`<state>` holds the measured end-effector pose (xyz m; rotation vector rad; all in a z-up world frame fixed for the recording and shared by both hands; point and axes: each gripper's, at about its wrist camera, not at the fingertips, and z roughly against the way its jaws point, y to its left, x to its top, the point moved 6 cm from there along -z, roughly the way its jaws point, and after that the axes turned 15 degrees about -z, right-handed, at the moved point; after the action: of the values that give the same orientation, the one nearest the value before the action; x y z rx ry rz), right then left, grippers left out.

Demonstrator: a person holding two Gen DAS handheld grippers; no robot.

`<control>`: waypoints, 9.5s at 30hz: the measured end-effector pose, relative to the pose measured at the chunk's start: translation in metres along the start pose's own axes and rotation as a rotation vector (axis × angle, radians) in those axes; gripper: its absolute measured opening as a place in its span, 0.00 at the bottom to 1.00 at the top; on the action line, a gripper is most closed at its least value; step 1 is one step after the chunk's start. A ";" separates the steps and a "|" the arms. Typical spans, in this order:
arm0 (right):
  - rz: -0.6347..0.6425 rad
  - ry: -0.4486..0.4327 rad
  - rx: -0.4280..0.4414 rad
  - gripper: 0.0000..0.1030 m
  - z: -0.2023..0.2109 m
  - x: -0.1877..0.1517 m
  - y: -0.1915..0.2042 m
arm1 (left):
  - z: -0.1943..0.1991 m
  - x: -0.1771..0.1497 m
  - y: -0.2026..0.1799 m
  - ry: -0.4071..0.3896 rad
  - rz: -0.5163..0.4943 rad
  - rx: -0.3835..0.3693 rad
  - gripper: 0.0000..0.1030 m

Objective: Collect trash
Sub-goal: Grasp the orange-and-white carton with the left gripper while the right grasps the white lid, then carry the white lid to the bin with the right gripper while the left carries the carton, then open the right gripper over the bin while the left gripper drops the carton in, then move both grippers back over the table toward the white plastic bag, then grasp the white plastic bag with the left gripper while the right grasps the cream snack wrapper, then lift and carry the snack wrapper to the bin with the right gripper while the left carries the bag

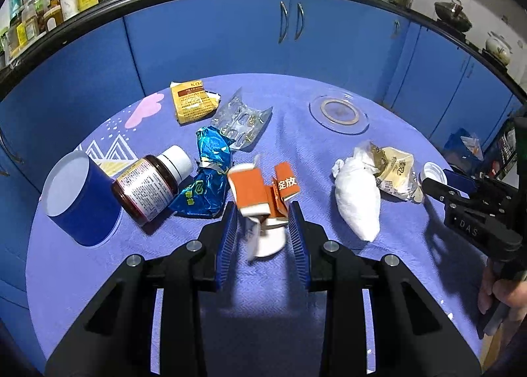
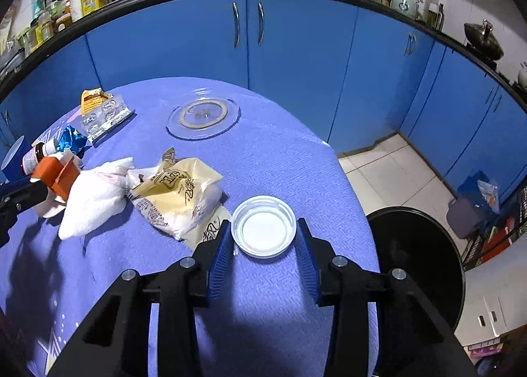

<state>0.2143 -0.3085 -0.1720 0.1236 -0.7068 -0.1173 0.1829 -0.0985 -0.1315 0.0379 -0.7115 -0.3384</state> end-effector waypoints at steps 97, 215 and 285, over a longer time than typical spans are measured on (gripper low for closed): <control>-0.131 -0.208 -0.039 0.37 0.078 0.031 -0.148 | -0.005 0.108 -0.214 -0.082 -0.322 -0.146 0.35; 0.115 0.073 0.115 0.47 -0.014 -0.004 0.061 | -0.030 0.026 -0.015 0.002 -0.075 -0.126 0.29; 0.062 -0.058 0.148 0.02 0.079 0.006 0.005 | 0.018 0.055 -0.060 -0.092 -0.172 -0.135 0.21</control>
<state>0.1679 -0.3101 -0.1075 0.2409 -0.7766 -0.0092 0.1921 -0.1715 -0.0916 -0.0445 -0.7767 -0.5552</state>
